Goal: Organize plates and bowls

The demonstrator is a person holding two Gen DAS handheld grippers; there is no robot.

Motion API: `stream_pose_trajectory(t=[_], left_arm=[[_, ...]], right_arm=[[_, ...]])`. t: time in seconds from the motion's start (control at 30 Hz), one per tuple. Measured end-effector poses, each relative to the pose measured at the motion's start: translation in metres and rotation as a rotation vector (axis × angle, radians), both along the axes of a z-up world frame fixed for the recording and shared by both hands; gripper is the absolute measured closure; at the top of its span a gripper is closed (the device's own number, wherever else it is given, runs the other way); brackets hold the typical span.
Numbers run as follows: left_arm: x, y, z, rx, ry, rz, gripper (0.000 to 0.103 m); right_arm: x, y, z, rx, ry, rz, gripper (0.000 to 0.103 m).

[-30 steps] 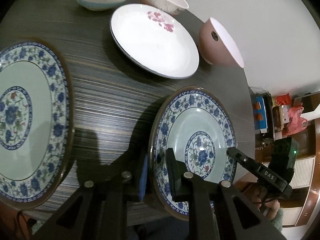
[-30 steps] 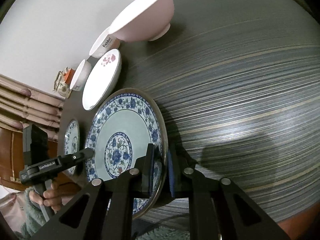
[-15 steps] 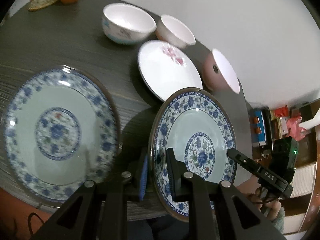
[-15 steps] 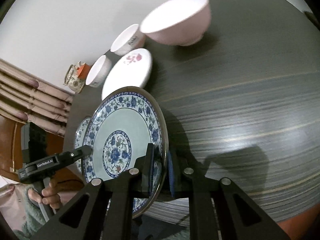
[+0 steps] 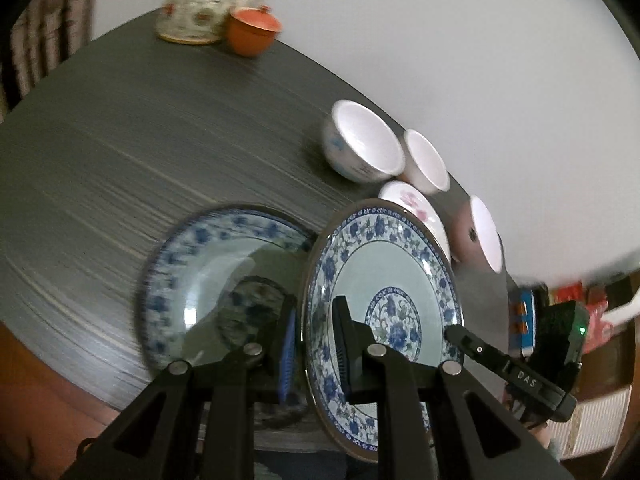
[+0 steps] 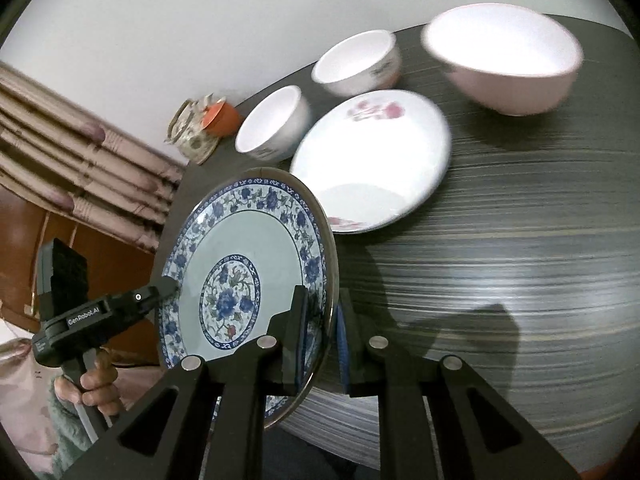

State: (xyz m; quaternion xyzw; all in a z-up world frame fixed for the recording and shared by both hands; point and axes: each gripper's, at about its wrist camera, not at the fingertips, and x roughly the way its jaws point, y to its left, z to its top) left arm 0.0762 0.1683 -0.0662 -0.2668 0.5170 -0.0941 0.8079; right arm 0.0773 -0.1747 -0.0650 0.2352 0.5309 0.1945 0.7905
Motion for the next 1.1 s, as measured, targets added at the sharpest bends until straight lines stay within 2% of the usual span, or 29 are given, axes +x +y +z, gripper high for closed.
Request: stream_pose_trajectory(t=[0.3, 0.53, 1.1], left_arm=[[-0.010, 0.058, -0.019, -0.007, 0.036, 0.121, 0.087], [-0.018, 0.070, -0.035, 0.007, 0.074, 0.151, 0.087], [-0.004, 0.055, -0.048, 0.071, 0.105, 0.154, 0.087]], right_arm=[[0.028, 0.070, -0.005, -0.035, 0.006, 0.088, 0.089], [0.031, 0.095, -0.022, -0.056, 0.041, 0.117, 0.089], [0.032, 0.112, -0.038, -0.095, 0.075, 0.127, 0.088]])
